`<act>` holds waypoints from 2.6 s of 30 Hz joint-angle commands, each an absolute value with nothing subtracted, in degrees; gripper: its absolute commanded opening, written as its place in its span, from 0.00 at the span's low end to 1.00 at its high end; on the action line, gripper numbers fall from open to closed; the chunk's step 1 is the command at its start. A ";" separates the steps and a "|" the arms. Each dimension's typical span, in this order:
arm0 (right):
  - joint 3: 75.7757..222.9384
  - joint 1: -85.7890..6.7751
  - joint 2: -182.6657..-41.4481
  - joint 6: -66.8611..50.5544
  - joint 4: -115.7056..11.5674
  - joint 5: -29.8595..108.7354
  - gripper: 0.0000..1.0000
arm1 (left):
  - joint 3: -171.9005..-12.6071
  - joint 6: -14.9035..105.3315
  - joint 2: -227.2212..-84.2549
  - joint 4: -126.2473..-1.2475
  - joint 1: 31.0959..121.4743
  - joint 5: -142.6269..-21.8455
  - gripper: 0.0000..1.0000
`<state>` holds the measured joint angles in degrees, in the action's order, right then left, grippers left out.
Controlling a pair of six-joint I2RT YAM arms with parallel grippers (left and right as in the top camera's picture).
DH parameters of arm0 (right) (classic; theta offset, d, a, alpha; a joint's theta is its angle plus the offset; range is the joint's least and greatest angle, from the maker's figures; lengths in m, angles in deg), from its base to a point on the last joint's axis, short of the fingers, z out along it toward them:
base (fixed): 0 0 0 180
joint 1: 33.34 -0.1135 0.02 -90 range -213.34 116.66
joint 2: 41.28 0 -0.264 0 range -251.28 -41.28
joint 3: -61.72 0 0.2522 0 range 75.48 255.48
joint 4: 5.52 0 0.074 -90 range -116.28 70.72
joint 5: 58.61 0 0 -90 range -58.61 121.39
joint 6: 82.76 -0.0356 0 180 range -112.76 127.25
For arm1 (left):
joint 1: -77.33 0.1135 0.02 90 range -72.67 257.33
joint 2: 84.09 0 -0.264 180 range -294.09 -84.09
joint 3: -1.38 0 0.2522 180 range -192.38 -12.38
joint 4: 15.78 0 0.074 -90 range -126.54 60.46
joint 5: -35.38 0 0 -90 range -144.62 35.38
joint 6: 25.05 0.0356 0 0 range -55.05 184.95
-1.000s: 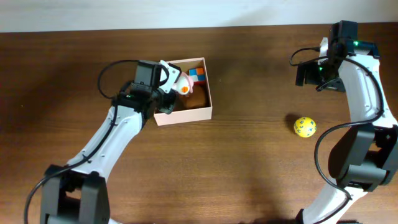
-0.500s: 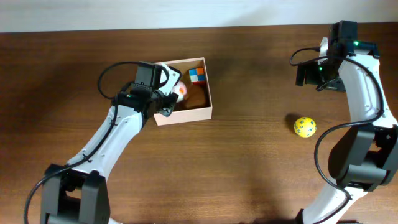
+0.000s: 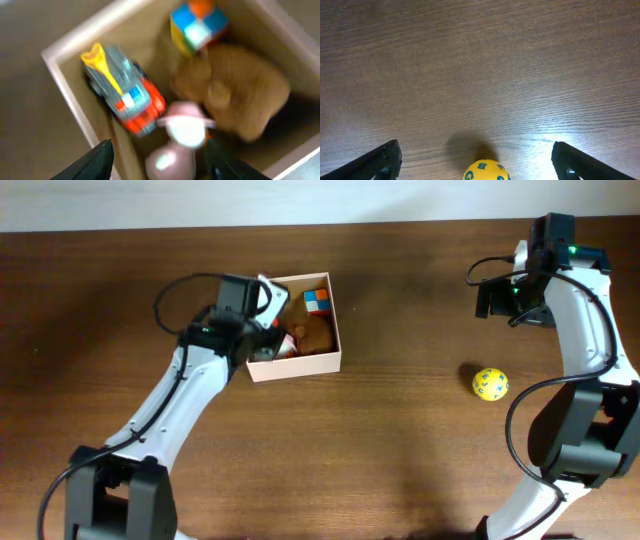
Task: Pack container
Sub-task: 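Open the left gripper and retract it to the left, then lower the right gripper onto the yellow ball and close it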
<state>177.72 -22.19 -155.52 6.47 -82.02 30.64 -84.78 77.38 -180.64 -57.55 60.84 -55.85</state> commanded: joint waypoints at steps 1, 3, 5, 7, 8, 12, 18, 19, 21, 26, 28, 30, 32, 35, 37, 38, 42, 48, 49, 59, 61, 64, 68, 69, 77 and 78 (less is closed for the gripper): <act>178.79 -22.45 -154.25 6.82 -82.05 30.92 0.99 | -91.71 70.82 -178.81 -57.40 60.95 -50.63 0.61; 178.79 -22.45 -154.25 6.82 -82.05 30.92 0.99 | -94.55 64.15 -178.37 -57.94 61.24 -42.65 0.61; 178.79 -22.45 -154.25 6.82 -82.05 30.92 0.99 | -96.36 58.03 -178.22 -58.84 62.07 -36.10 0.61; 178.79 -22.45 -154.25 6.82 -82.05 30.92 0.99 | -97.00 54.62 -178.24 -59.17 63.51 -33.93 0.63; 178.79 -22.45 -154.25 6.82 -82.05 30.92 0.99 | -97.00 53.40 -178.22 -59.17 64.54 -34.00 0.68; 178.79 -22.45 -154.25 6.82 -82.05 30.92 0.99 | -96.97 52.09 -178.24 -59.15 68.56 -34.00 0.76; 178.79 -22.45 -154.25 6.84 -82.05 30.92 0.99 | -96.97 52.11 -178.24 -59.08 74.18 -34.02 0.87; 178.79 -22.45 -154.25 6.82 -82.05 30.92 0.99 | -96.97 52.11 -178.24 -59.08 74.68 -34.00 0.94; 178.79 -22.45 -154.25 6.84 -82.05 30.92 0.99 | -96.97 52.13 -178.24 -59.12 75.60 -34.00 0.99; 178.79 -22.45 -154.25 6.84 -82.05 30.92 0.99 | -96.97 52.15 -178.24 -59.15 76.12 -34.00 0.99; 178.79 -22.45 -154.25 6.84 -81.83 30.75 0.99 | -96.97 52.13 -178.24 -59.12 76.12 -34.00 0.99; 178.79 -22.45 -154.25 6.84 -81.06 30.73 0.99 | -96.97 52.15 -178.24 -59.12 76.12 -34.00 0.99; 178.79 -22.29 -154.25 6.80 -81.63 30.73 0.99 | -96.95 52.13 -178.24 -59.15 76.12 -34.00 0.99; 178.79 -21.64 -154.25 1.86 -83.97 30.73 0.99 | -96.95 52.13 -178.24 -59.15 76.12 -34.00 0.99; 178.77 -21.29 -154.25 -0.98 -86.20 30.73 0.99 | -96.95 52.13 -178.24 -59.12 76.12 -34.00 0.99; 178.72 -21.22 -154.25 -1.73 -87.25 30.71 0.99 | -96.95 52.13 -178.24 -59.15 76.12 -34.00 0.99; 178.24 -21.20 -154.25 -1.90 -90.46 30.01 0.99 | -96.95 52.13 -178.24 -59.12 76.12 -34.00 0.99; 176.38 -21.20 -154.25 -2.30 -94.61 28.98 0.99 | -96.95 52.13 -178.24 -59.12 76.12 -34.00 0.99; 175.95 -21.20 -154.25 -2.30 -94.83 29.00 0.99 | -96.95 52.13 -178.24 -59.12 76.12 -34.00 0.99; 167.25 -21.20 -154.25 -2.73 -90.35 29.20 0.99 | -96.97 52.13 -178.24 -59.12 76.12 -34.00 0.99; 164.71 -21.20 -154.25 -2.75 -88.47 29.24 0.99 | -96.95 52.15 -178.24 -59.15 76.12 -34.00 0.99; 162.22 -21.20 -154.25 -2.73 -86.68 29.22 0.99 | -96.95 52.13 -178.24 -59.12 76.12 -34.00 0.99; 159.01 -21.20 -154.25 -2.67 -83.44 29.18 0.99 | -96.95 52.13 -178.24 -59.15 76.12 -34.00 0.99; 158.15 -21.20 -154.25 -2.62 -82.13 29.18 0.99 | -96.97 52.15 -178.24 -59.12 76.12 -34.00 0.99; 155.40 -21.20 -154.25 -2.47 -77.89 29.07 0.99 | -96.97 52.13 -178.24 -59.12 76.12 -34.00 0.99; 155.38 -21.20 -154.25 -2.47 -77.70 28.98 0.99 | -96.95 52.13 -178.24 -59.15 76.12 -34.00 0.99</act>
